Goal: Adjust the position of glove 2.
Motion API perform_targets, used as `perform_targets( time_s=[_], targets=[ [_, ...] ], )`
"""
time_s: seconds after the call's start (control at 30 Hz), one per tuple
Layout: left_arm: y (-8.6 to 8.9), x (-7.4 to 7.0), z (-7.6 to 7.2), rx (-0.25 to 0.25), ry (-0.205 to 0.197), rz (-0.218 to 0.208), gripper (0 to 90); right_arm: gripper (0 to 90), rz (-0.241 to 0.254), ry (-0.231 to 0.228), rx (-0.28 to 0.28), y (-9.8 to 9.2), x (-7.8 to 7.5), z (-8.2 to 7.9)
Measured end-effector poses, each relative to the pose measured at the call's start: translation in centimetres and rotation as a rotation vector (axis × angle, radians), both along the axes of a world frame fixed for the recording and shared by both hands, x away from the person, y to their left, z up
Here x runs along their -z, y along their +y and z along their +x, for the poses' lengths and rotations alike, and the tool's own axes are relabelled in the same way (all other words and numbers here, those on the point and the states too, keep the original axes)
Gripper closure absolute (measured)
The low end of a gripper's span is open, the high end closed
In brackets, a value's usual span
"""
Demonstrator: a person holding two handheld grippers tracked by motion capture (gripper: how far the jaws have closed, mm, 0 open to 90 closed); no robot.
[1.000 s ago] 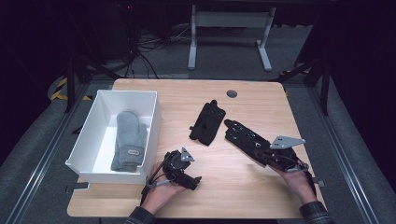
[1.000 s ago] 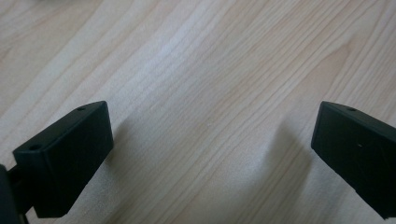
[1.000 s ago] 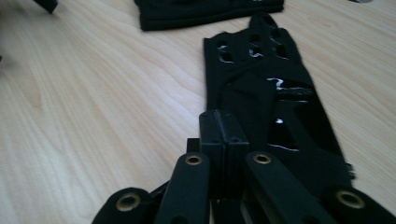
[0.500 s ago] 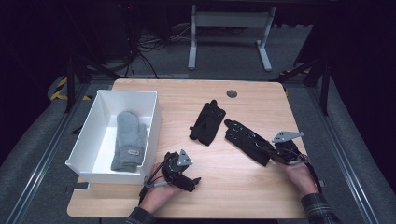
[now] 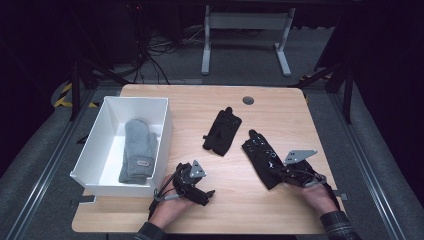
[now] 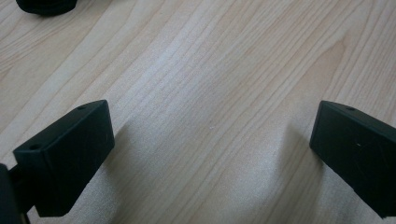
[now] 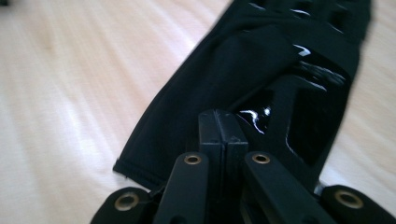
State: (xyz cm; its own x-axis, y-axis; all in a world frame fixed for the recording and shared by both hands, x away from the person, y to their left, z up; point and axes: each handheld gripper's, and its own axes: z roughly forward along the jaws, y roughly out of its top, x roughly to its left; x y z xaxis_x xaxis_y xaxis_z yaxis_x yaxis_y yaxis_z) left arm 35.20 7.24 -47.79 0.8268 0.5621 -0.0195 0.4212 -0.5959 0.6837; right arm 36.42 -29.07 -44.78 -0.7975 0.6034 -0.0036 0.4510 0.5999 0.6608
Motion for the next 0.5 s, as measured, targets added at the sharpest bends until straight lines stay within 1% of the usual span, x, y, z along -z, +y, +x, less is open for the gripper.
perform_targets(
  time_s=[0.27,0.3,0.37,0.5],
  targets=[
    [0.0,0.0,0.0,0.0,0.0,-0.001,0.2,90.0,0.008,0.026,-0.092,1.9,0.1,-2.1],
    [0.0,0.0,0.0,0.0,0.0,-0.001,0.2,90.0,0.008,0.026,-0.092,1.9,0.1,-2.1],
    [0.0,0.0,0.0,0.0,0.0,-0.001,0.2,90.0,0.009,0.03,-0.125,2.6,0.1,-2.8],
    [0.0,0.0,0.0,0.0,-0.001,0.0,0.2,90.0,0.017,0.043,-0.159,3.3,0.2,-3.8]
  ],
)
